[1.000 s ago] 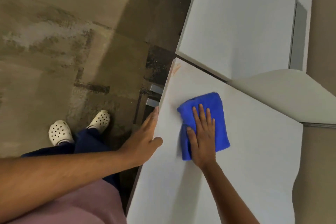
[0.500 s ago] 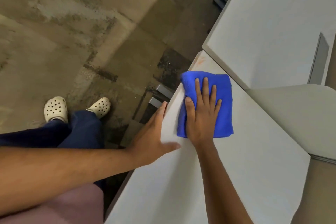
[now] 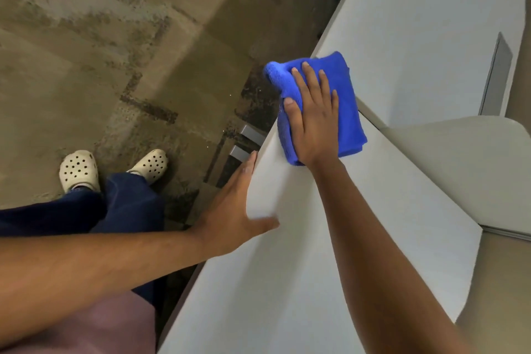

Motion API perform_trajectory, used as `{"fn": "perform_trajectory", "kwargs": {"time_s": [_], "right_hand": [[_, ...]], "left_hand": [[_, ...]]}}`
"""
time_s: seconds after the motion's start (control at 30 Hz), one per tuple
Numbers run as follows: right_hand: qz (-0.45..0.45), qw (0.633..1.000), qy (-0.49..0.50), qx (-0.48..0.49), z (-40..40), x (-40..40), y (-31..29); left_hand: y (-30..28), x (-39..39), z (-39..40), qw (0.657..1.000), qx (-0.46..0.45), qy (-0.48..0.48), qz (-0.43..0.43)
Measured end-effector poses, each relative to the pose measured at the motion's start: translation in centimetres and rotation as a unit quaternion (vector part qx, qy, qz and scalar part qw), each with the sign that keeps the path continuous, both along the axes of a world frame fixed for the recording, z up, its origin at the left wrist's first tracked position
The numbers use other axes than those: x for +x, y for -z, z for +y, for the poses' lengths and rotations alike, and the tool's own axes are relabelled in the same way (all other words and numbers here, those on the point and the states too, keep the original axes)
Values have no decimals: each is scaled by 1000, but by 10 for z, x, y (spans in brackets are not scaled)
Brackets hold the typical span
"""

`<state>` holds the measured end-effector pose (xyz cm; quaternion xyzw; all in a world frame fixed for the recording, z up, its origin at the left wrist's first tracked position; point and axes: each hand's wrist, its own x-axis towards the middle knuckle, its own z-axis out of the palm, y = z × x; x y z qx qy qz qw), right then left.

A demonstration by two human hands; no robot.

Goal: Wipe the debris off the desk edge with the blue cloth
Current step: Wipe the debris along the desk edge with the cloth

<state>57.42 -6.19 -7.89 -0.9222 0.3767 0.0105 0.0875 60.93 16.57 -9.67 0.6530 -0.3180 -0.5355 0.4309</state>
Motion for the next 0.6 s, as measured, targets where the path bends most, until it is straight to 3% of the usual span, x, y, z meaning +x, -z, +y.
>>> {"fn": "perform_trajectory", "kwargs": {"time_s": [0.17, 0.4, 0.5, 0.6], "right_hand": [[-55, 997, 25, 42, -9, -17, 1], [-59, 970, 227, 60, -19, -116, -27], [-45, 962, 268, 30, -16, -96, -25], [-24, 971, 238, 5, -15, -59, -19]], "left_hand": [[-5, 3, 0, 1000, -10, 9, -9], [-7, 3, 1, 1000, -11, 19, -7], [-7, 2, 1, 1000, -1, 17, -19], [-5, 2, 1, 1000, 1, 11, -13]]}}
